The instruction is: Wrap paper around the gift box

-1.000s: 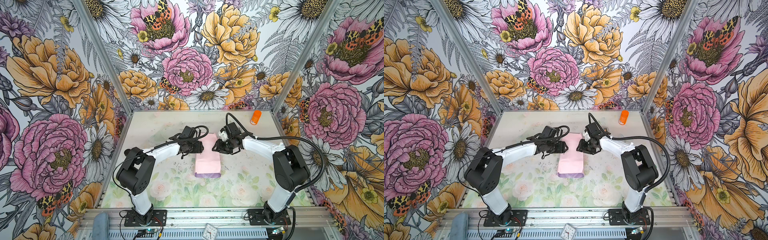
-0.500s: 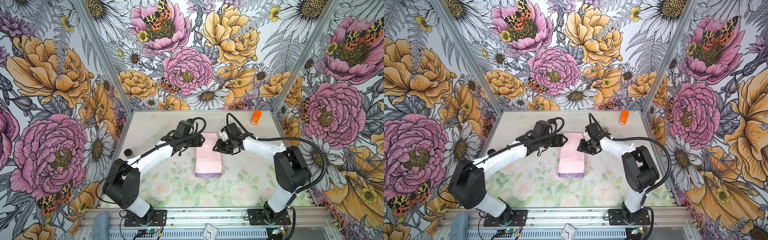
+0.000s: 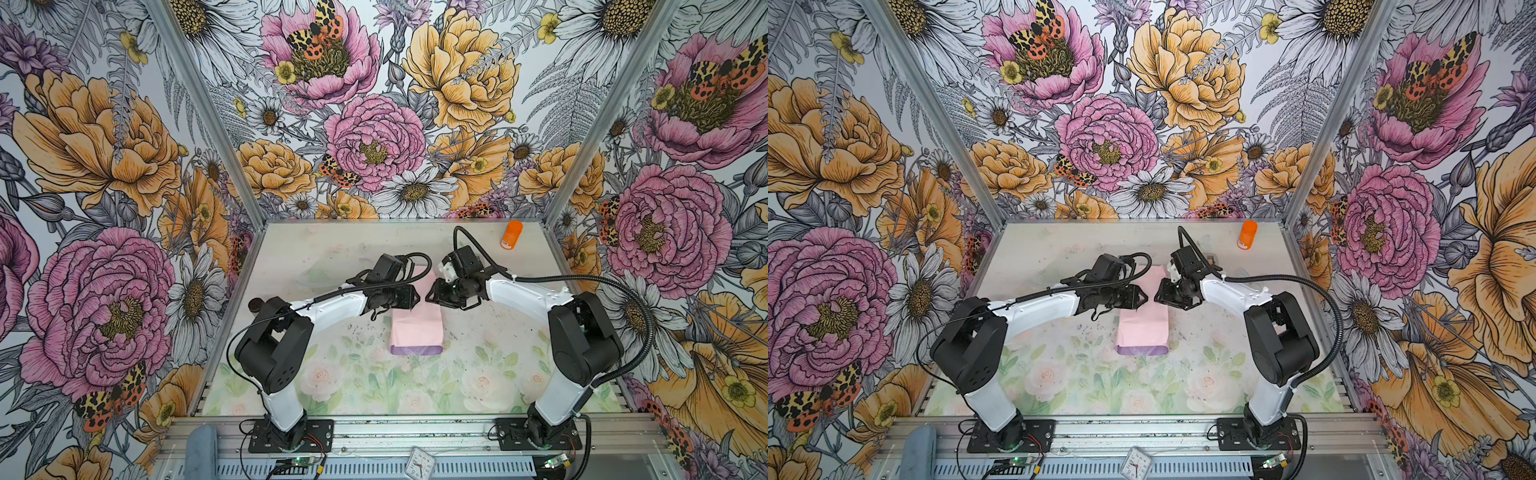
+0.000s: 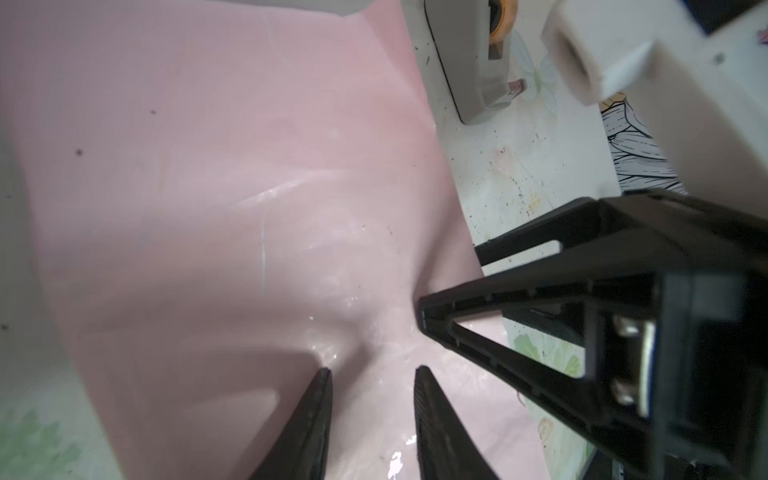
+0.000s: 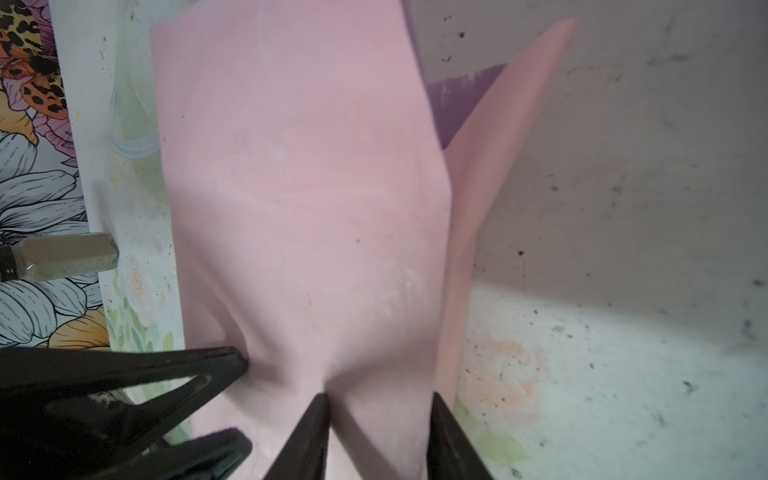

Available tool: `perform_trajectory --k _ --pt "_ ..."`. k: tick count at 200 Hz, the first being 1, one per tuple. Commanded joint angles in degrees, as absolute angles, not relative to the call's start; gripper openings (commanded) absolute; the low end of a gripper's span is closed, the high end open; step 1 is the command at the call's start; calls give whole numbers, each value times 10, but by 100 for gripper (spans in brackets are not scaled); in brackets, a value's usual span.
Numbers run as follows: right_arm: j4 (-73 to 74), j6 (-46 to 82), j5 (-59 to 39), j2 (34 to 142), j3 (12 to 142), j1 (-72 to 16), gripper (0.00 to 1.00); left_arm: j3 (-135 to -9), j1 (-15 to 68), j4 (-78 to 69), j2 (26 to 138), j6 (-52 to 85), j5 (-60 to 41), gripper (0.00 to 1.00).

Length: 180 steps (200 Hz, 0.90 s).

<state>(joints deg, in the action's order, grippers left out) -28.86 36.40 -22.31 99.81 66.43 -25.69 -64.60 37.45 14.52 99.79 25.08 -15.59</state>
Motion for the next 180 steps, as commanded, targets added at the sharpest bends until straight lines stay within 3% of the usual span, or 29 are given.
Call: perform_trajectory --k 1,22,59,129,180 --pt "-305 362 -211 982 650 -263 47 -632 376 140 1006 248 -150 35" --pt "-304 362 -226 950 643 -251 54 -624 376 141 1011 249 -146 35" --pt "-304 360 -246 942 637 -239 56 -621 377 142 1007 249 -143 35" --pt "-304 353 -233 983 629 -243 35 -651 380 142 993 250 -160 34" --pt "-303 352 -222 983 617 -243 32 -702 385 133 1011 249 -201 33"
